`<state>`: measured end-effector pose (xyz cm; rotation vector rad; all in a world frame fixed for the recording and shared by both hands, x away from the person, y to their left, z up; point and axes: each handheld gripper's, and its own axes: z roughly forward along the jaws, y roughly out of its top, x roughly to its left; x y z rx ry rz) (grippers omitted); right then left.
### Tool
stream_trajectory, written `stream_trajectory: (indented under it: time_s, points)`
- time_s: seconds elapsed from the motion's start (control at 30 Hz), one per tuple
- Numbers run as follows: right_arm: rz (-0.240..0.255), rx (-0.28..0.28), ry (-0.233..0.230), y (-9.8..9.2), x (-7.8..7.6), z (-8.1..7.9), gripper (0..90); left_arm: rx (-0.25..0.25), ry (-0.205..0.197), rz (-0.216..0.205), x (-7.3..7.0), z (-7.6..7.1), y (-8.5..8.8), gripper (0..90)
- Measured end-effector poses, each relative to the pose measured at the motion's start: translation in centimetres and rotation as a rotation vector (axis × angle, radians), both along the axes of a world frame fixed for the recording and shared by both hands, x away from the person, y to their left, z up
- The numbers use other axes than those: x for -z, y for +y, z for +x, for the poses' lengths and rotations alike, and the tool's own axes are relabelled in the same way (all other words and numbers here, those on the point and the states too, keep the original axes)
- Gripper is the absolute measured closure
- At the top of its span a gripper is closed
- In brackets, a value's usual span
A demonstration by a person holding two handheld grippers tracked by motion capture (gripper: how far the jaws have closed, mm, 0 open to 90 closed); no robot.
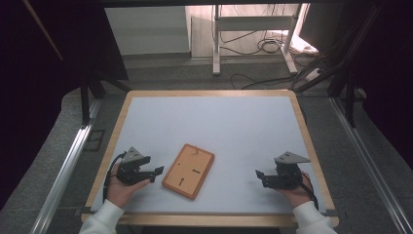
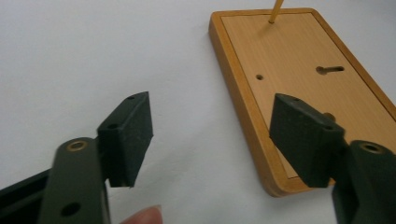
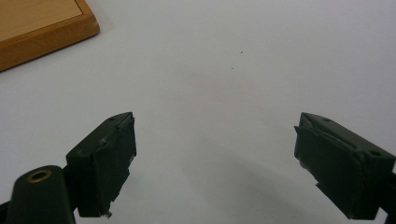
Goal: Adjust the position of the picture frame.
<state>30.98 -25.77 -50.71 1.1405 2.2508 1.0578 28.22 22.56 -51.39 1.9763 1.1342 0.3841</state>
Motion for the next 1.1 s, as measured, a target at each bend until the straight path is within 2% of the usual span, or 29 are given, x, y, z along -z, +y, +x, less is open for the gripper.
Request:
stream_trajectory:
  time_s: [0.1,0.2,0.3,0.33,0.37,0.43,0.57,0.73,0.87,1.1]
  points:
    - [-0.003,-0.006,-0.003,0.1,0.0,-0.1,13.1,0.013,0.005,0.0,-0.2,0.0,-0.2,41.7]
    - [-0.014,-0.011,-0.005,0.0,0.1,-0.5,13.2,0.031,0.011,-0.001,-0.5,0.2,-0.3,56.1]
    - [-0.018,0.01,-0.007,-0.7,0.2,-0.8,13.4,0.063,0.027,0.003,-0.7,0.7,-0.4,74.6]
    - [-0.018,0.01,-0.007,-0.7,0.2,-0.8,13.4,0.063,0.027,0.003,-0.7,0.7,-0.4,78.6]
    - [-0.019,0.015,-0.01,-0.8,0.1,-0.8,13.4,0.071,0.033,0.003,-0.8,0.8,-0.4,78.6]
    - [-0.026,0.027,-0.009,-1.0,0.1,-0.9,13.5,0.083,0.036,0.005,-1.1,0.8,-0.3,89.6]
    - [-0.041,0.028,-0.016,-0.8,0.1,-0.9,13.5,0.089,0.039,0.013,-1.3,0.3,0.4,90.0]
    - [-0.059,0.034,-0.014,-0.7,0.2,-1.2,13.5,0.099,0.086,0.023,-0.4,0.2,1.3,90.0]
    - [-0.057,0.038,-0.009,-0.9,0.3,-0.9,13.5,0.125,0.113,0.043,0.4,-0.2,0.8,90.0]
    - [-0.058,0.035,-0.013,-0.9,0.3,-1.0,13.5,0.134,0.119,0.052,0.6,-0.2,0.3,90.0]
